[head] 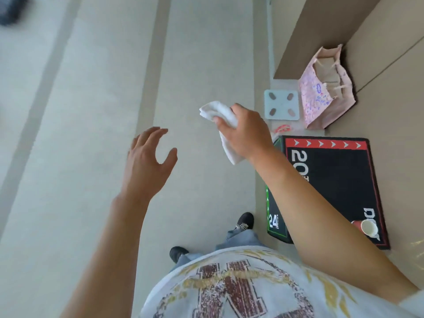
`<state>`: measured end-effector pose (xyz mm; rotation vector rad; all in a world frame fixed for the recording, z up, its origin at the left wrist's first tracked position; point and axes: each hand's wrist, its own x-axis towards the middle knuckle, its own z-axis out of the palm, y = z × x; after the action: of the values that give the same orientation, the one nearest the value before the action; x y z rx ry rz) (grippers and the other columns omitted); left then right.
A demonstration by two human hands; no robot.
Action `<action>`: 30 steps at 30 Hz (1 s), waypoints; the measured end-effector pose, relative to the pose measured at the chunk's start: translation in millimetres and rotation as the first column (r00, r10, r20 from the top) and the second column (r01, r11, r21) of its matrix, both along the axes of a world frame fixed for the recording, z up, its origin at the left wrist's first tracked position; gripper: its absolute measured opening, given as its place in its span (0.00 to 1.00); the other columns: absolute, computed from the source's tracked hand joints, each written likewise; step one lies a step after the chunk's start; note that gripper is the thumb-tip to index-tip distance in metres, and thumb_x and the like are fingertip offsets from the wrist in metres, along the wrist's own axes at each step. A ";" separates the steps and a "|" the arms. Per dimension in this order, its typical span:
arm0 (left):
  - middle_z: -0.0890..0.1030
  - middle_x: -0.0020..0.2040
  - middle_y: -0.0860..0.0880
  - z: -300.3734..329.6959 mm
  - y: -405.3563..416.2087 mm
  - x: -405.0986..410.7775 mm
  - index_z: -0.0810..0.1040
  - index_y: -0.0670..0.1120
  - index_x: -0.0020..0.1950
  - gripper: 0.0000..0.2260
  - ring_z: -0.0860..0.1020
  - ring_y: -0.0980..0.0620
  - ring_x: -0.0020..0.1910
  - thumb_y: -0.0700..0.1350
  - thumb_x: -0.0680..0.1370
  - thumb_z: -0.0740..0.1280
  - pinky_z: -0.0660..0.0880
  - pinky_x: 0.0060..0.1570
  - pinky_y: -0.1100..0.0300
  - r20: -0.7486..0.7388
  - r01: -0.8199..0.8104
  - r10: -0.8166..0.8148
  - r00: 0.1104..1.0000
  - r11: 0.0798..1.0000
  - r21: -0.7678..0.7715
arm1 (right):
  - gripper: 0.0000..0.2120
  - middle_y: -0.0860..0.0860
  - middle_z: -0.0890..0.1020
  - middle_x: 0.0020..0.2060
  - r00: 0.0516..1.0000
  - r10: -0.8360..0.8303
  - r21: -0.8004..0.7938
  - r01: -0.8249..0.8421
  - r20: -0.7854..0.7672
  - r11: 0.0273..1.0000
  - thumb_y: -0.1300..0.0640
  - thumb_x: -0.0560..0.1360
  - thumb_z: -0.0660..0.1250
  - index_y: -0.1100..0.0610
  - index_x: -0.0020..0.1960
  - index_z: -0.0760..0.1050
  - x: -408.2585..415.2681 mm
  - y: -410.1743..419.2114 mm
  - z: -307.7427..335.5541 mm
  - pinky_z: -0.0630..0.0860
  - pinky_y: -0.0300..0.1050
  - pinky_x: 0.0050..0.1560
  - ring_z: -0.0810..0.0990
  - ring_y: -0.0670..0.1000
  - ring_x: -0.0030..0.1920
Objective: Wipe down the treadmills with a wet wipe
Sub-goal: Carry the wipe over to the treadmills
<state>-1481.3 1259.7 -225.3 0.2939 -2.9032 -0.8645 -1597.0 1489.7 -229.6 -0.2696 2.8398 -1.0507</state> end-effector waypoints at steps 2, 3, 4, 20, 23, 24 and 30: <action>0.75 0.75 0.50 3.7 -38.0 28.2 0.75 0.48 0.75 0.22 0.69 0.46 0.75 0.49 0.81 0.71 0.69 0.73 0.47 0.000 -0.061 0.061 0.998 0.998 0.005 | 0.20 0.48 0.74 0.32 0.998 0.059 -0.010 -0.059 0.008 0.998 0.40 0.79 0.66 0.54 0.40 0.66 23.3 -45.4 2.0 0.67 0.49 0.34 0.74 0.56 0.36; 0.75 0.75 0.50 6.1 -56.4 42.8 0.75 0.48 0.75 0.22 0.69 0.47 0.76 0.50 0.82 0.71 0.69 0.73 0.48 -0.001 -0.094 0.094 0.996 0.996 0.002 | 0.20 0.48 0.74 0.32 0.995 0.095 -0.016 -0.095 0.012 0.995 0.41 0.79 0.66 0.54 0.39 0.65 36.8 -68.0 2.8 0.66 0.48 0.32 0.74 0.55 0.35; 0.75 0.75 0.51 7.9 -75.5 57.3 0.75 0.48 0.76 0.23 0.68 0.47 0.76 0.50 0.82 0.71 0.69 0.73 0.48 -0.003 -0.126 0.126 0.992 0.992 0.000 | 0.20 0.48 0.73 0.31 0.991 0.130 -0.024 -0.129 0.015 0.991 0.41 0.79 0.66 0.53 0.39 0.64 50.1 -91.0 3.9 0.64 0.47 0.32 0.73 0.54 0.34; 0.74 0.75 0.51 45.4 -331.0 293.0 0.75 0.50 0.75 0.22 0.70 0.47 0.75 0.53 0.82 0.70 0.69 0.73 0.49 -0.123 -0.601 0.597 0.793 0.799 0.003 | 0.20 0.46 0.73 0.31 0.796 0.599 -0.086 -0.605 -0.084 0.792 0.38 0.79 0.67 0.50 0.40 0.64 212.3 -429.5 38.3 0.65 0.47 0.34 0.75 0.57 0.36; 0.74 0.75 0.52 45.5 -351.2 327.5 0.75 0.50 0.75 0.22 0.70 0.47 0.75 0.53 0.81 0.70 0.68 0.74 0.50 -0.113 -0.686 0.683 0.722 0.727 0.012 | 0.20 0.46 0.74 0.31 0.737 0.667 -0.076 -0.675 -0.109 0.734 0.37 0.79 0.67 0.51 0.41 0.66 230.7 -469.0 40.9 0.68 0.48 0.34 0.76 0.57 0.36; 0.74 0.75 0.52 45.2 -357.4 336.1 0.75 0.50 0.75 0.22 0.70 0.47 0.74 0.53 0.81 0.70 0.68 0.74 0.50 -0.112 -0.709 0.705 0.700 0.705 0.010 | 0.20 0.46 0.75 0.32 0.717 0.688 -0.073 -0.697 -0.117 0.714 0.37 0.79 0.67 0.52 0.42 0.67 235.6 -480.6 41.5 0.69 0.48 0.34 0.76 0.57 0.37; 0.74 0.75 0.51 43.1 -393.3 360.1 0.75 0.49 0.75 0.23 0.69 0.47 0.75 0.53 0.81 0.70 0.67 0.74 0.49 -0.094 -0.802 0.798 0.595 0.597 -0.007 | 0.20 0.47 0.75 0.32 0.588 0.796 -0.072 -0.808 -0.142 0.584 0.38 0.79 0.67 0.53 0.42 0.69 244.5 -551.2 40.1 0.69 0.48 0.34 0.76 0.56 0.36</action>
<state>-1121.2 866.4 -182.2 1.3903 -2.2559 -0.5883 -1352.6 938.5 -189.5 -1.4915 2.2091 -0.9756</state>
